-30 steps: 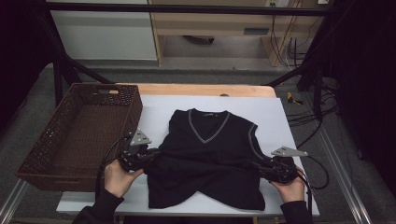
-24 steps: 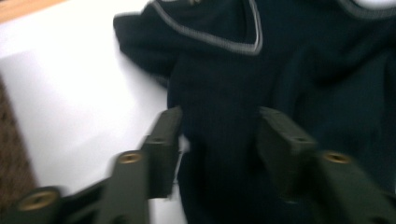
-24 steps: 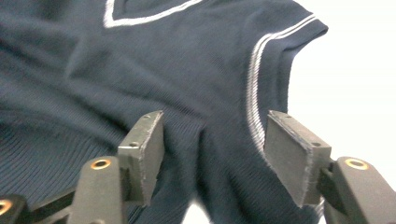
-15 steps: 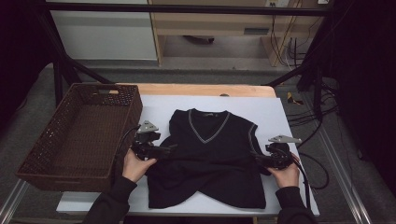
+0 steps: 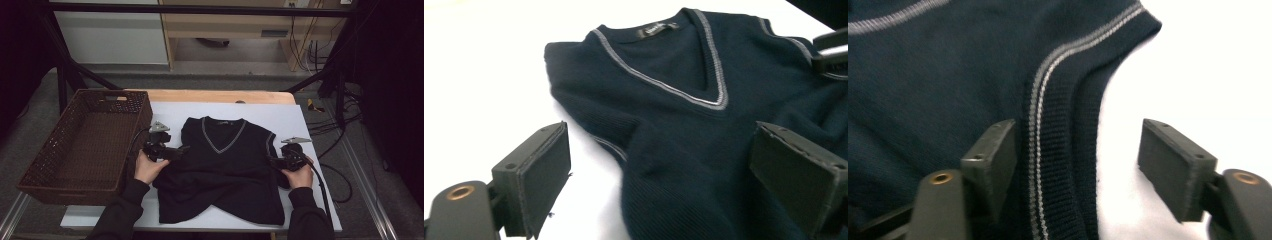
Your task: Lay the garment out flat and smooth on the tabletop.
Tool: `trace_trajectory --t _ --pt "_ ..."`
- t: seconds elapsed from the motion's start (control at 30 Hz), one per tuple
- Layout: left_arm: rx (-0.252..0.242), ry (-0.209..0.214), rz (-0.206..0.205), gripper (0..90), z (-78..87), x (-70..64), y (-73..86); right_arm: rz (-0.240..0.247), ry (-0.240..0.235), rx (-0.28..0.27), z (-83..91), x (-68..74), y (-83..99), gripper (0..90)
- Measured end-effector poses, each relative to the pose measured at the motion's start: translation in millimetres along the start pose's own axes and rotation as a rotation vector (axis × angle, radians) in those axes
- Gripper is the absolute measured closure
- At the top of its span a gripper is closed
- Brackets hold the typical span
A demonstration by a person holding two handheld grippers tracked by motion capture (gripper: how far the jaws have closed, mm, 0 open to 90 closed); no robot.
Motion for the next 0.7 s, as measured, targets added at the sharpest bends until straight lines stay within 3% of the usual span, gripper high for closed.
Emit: trace_trajectory --t 0.07,0.1,0.13,0.17,0.2,0.23,0.27,0.3,0.47,0.53,0.6,0.63,0.67,0.7 --pt "0.003 0.002 0.015 9.1 -3.9 3.1 -1.6 -0.009 0.007 0.018 -2.3 -0.8 2.7 37.3" --pt "0.011 -0.005 0.028 9.4 -8.8 5.8 -2.3 -0.014 -0.001 0.02 -0.7 0.9 2.7 50.8" --pt "0.011 -0.005 0.028 9.5 -8.8 5.8 -2.3 -0.014 -0.001 0.02 -0.7 0.9 2.7 50.8" --pt "0.015 -0.006 0.029 9.8 -11.3 6.5 -2.5 -0.015 -0.029 0.026 1.1 5.6 3.0 68.8" --pt "0.018 -0.01 0.03 9.8 -14.1 7.3 -2.6 -0.015 -0.029 0.026 1.1 5.6 3.0 68.8" --pt "0.027 -0.039 0.023 10.0 -19.4 11.1 -2.3 0.012 -0.023 0.033 5.5 10.1 1.9 80.2" --pt "0.027 -0.039 0.023 10.1 -19.4 11.1 -2.3 0.012 -0.023 0.033 5.5 10.1 1.9 80.2" --pt "0.033 -0.047 0.028 10.1 -22.2 13.4 -1.6 0.03 0.007 0.043 8.8 9.1 1.5 83.2" --pt "0.057 -0.042 0.059 13.4 -30.4 19.7 2.2 0.026 0.086 0.063 28.1 -6.9 6.8 84.2" --pt "0.066 -0.027 0.062 19.1 -34.4 18.4 4.2 0.022 0.151 0.068 37.3 -17.7 9.9 84.1" --pt "0.081 -0.017 0.055 26.9 -38.9 15.4 6.6 -0.007 0.162 0.064 41.1 -23.0 13.8 82.6" --pt "0.089 -0.02 0.044 28.5 -44.4 13.6 8.2 -0.044 0.139 0.066 41.3 -24.5 19.4 74.5" --pt "0.089 -0.02 0.044 29.3 -44.4 13.6 8.2 -0.044 0.139 0.066 41.3 -24.5 19.4 74.5" --pt "0.102 -0.019 0.047 31.1 -50.2 12.3 10.0 -0.023 0.15 0.056 42.1 -24.8 21.3 62.0"
Point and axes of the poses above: each handheld gripper's, and its own axes: z roughly backward along the jaws, y roughly out of its underside, x roughly to its left, the point moved 9 cm from there along -z, roughly forward along the jaws, and after that the axes turned 10 degrees about -y, right-handed, at the moved point
